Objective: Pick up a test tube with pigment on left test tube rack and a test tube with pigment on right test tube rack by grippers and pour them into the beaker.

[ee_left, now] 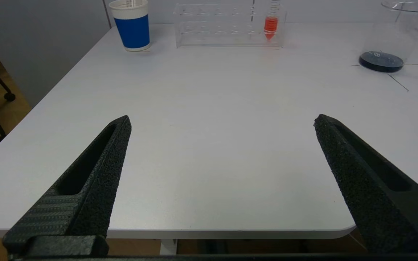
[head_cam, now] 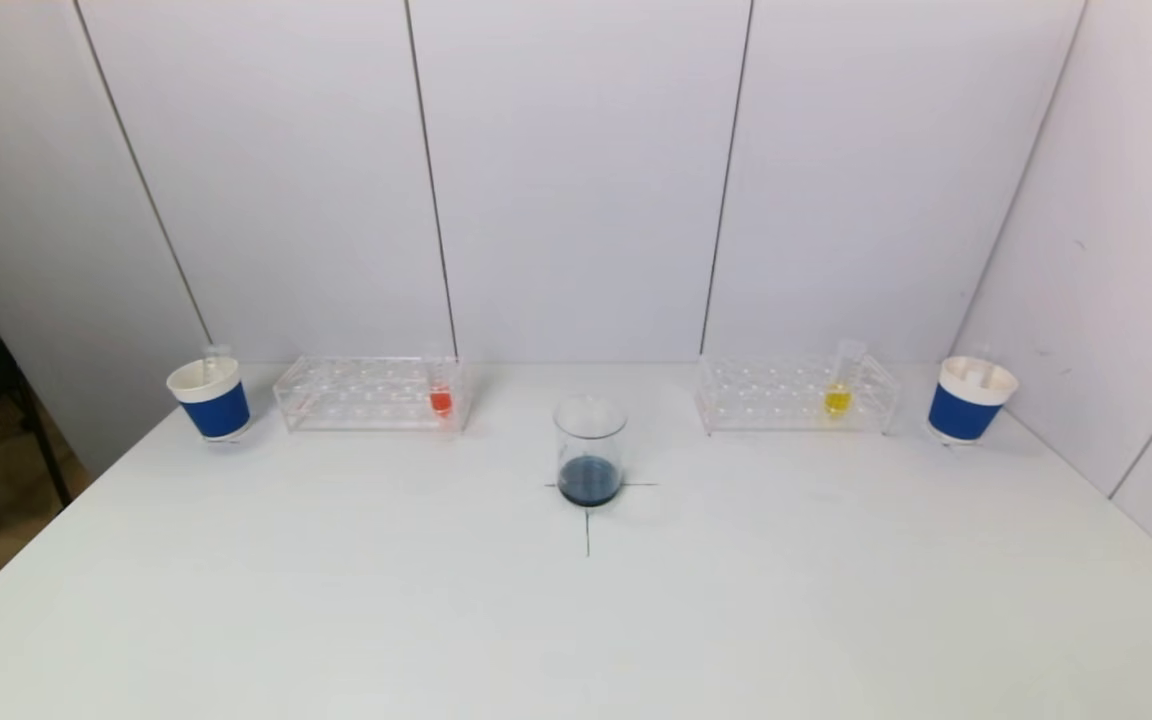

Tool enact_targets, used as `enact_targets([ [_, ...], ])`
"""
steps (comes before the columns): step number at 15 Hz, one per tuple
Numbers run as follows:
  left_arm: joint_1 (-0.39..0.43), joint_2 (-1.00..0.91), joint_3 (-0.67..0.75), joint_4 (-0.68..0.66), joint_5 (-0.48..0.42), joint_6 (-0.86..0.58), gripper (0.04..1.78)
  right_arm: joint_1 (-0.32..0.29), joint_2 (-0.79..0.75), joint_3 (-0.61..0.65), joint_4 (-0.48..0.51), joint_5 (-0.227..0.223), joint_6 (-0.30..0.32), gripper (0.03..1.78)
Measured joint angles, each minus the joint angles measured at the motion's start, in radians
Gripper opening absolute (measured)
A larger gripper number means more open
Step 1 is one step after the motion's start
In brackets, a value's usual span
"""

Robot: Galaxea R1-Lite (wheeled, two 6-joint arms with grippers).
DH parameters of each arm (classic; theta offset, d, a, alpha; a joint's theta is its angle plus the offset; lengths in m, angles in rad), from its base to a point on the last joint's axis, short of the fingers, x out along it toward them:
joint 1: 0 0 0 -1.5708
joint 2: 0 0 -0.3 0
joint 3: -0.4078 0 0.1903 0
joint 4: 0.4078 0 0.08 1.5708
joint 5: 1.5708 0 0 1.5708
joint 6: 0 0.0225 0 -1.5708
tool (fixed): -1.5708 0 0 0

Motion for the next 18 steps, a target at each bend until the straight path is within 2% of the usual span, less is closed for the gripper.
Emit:
enact_targets([
  [3,-0.001,0.000,0.000,0.000,0.000,0.000,1.76,0.000,0.000,0.000,-0.002,-0.003,0.025,1.77],
  [18,-0.001,0.000,0.000,0.000,-0.001,0.000,1.76,0.000,0.000,0.000,-0.002,-0.004,0.028,1.77],
])
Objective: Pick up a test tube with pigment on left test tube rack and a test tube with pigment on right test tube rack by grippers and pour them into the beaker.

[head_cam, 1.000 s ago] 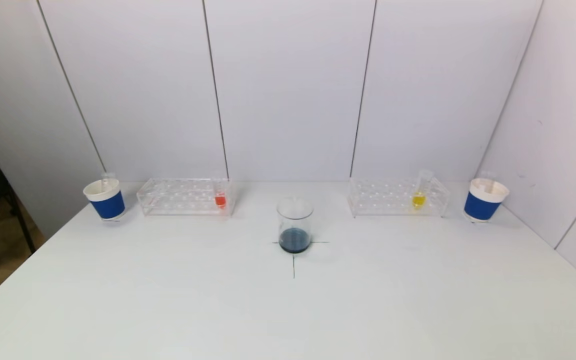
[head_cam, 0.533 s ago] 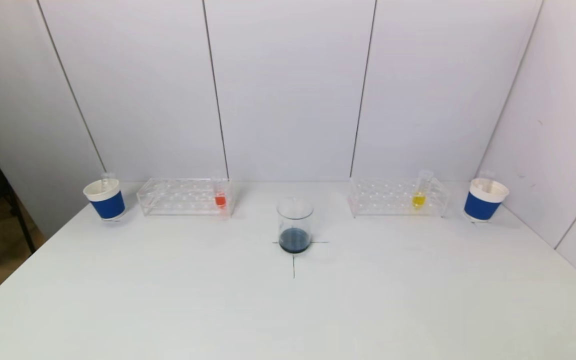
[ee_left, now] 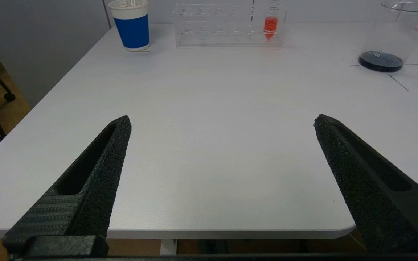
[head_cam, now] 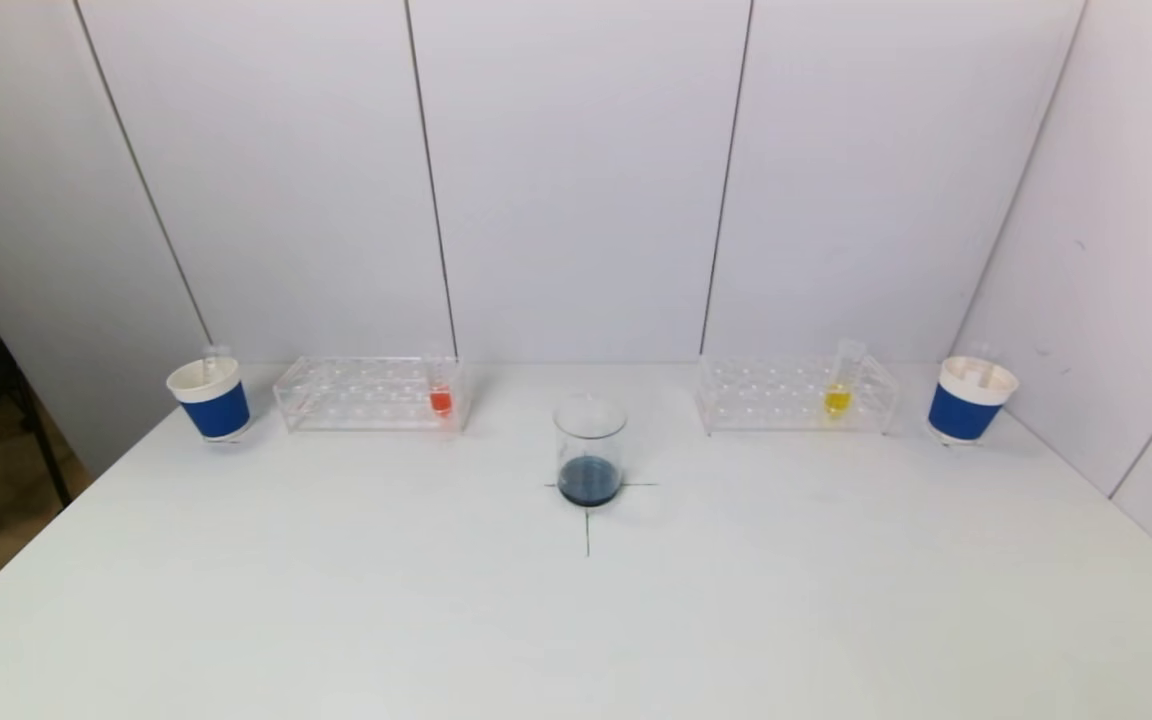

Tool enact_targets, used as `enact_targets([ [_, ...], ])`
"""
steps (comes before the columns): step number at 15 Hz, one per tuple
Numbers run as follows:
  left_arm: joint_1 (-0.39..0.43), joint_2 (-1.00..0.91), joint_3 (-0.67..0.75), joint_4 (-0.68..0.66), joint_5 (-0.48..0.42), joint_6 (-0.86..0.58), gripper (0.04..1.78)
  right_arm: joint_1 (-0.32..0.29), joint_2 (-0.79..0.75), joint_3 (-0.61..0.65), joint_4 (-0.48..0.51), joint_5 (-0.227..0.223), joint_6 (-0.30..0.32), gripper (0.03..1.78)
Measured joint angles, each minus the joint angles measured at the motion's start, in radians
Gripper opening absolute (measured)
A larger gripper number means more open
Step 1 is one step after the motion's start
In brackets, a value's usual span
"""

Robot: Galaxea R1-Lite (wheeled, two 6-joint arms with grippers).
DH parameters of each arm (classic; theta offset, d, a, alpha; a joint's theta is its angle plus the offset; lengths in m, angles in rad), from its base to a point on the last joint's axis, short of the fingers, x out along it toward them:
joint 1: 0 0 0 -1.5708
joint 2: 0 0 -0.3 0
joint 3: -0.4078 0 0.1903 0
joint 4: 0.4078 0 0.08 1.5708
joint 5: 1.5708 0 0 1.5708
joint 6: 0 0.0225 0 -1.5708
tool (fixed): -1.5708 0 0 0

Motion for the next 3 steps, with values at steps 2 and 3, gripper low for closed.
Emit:
enact_targets([
  [2,0.000,0.000,0.000,0.000,0.000,0.000,1.76,0.000,0.000,0.000,0.000,0.000,0.000,1.77],
  [3,0.000,0.000,0.000,0.000,0.001,0.000,1.76,0.000,0.000,0.000,0.000,0.000,0.000,1.77],
])
